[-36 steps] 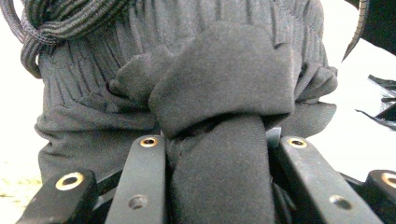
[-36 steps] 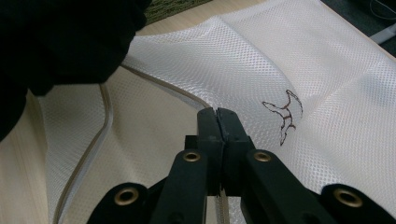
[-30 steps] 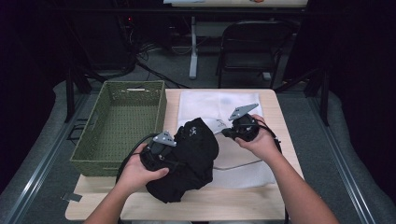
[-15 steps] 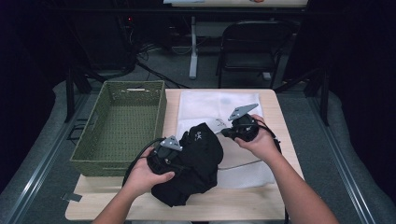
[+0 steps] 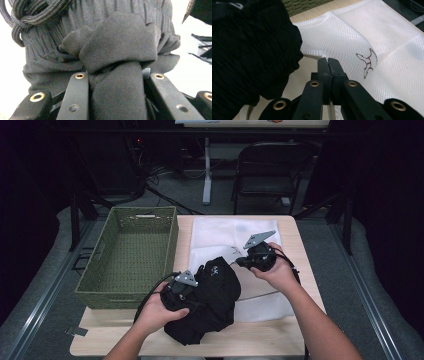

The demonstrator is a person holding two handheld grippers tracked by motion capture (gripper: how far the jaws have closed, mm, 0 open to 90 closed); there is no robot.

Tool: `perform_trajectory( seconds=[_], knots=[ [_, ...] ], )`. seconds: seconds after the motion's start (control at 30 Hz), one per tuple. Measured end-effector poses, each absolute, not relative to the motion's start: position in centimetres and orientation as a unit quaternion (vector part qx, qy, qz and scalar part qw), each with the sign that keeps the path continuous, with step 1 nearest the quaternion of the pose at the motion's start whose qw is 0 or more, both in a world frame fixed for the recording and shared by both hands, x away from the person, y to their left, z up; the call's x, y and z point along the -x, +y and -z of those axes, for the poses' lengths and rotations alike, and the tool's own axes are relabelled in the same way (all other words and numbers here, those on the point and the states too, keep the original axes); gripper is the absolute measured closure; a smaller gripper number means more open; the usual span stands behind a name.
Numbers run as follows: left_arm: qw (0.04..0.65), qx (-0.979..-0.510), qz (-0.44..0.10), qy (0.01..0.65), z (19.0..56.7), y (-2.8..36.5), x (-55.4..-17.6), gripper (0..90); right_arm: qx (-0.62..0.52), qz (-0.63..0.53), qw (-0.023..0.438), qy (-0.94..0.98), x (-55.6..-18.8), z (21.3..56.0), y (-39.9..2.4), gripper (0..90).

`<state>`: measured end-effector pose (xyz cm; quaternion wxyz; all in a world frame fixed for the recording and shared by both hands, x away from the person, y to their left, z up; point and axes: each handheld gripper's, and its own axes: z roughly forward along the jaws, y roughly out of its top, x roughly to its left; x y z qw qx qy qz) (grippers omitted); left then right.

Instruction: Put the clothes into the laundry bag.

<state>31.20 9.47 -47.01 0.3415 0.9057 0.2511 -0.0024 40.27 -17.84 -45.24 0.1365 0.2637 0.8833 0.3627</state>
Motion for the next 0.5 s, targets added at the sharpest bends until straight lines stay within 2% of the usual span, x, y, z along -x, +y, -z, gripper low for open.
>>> perform_trajectory(
  seconds=[0.5],
  knots=[
    [0.337, -0.911, 0.011, 0.239, 47.7, 8.3, -30.9, 66.9, -0.263, -0.365, 0.138, 0.883, -40.3, 45.3, -17.6, 89.4]
  ],
)
